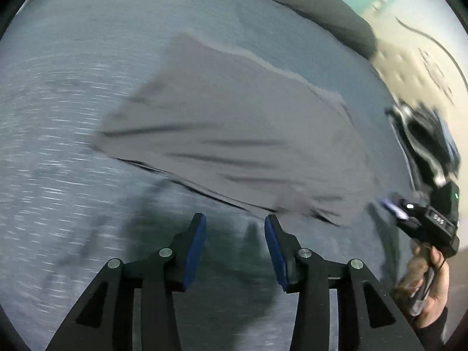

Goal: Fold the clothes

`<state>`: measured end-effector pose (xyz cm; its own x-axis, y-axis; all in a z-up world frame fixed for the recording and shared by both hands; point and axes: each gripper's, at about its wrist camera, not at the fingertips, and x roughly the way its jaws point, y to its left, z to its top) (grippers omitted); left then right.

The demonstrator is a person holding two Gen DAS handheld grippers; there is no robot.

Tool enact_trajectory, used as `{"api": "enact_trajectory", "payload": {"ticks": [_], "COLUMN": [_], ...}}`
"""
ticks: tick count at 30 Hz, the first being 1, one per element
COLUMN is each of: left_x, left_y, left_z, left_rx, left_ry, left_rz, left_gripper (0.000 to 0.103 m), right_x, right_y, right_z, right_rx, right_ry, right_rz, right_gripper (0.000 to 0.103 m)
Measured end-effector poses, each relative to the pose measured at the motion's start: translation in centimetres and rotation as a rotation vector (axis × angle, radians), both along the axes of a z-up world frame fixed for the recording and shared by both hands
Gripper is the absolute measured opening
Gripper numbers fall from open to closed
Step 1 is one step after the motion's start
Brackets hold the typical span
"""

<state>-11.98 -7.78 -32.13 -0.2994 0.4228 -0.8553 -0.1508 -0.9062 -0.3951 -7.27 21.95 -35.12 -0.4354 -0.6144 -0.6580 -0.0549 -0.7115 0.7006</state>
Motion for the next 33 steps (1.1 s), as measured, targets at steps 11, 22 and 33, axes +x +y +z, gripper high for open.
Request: {"api": "enact_trajectory", "payload": {"ticks": [11, 22, 33], "left_x": [-2.1, -2.0, -1.7], "left_y": [4.7, 2.9, 1.6], "left_z": [-1.3, -1.5, 0.2], "left_rx": [-0.037, -0.034, -0.058], "left_ry": [0.000, 0.033, 0.051], "left_rz": [-0.041, -0.084, -0.110], "left_gripper": [0.049, 0.004, 0.004], "right_x": [0.0, 0.3, 0.9], "right_y": [-4.0, -4.7, -4.8], "right_z": [-2.2, -1.8, 0.6], "right_rx": [0.023, 0.048, 0.031], "right_ry": [-0.062, 0.001, 0.057], "right_rz": [0.121, 0.162, 0.210], "right_gripper": [0.030, 0.006, 0.002]}}
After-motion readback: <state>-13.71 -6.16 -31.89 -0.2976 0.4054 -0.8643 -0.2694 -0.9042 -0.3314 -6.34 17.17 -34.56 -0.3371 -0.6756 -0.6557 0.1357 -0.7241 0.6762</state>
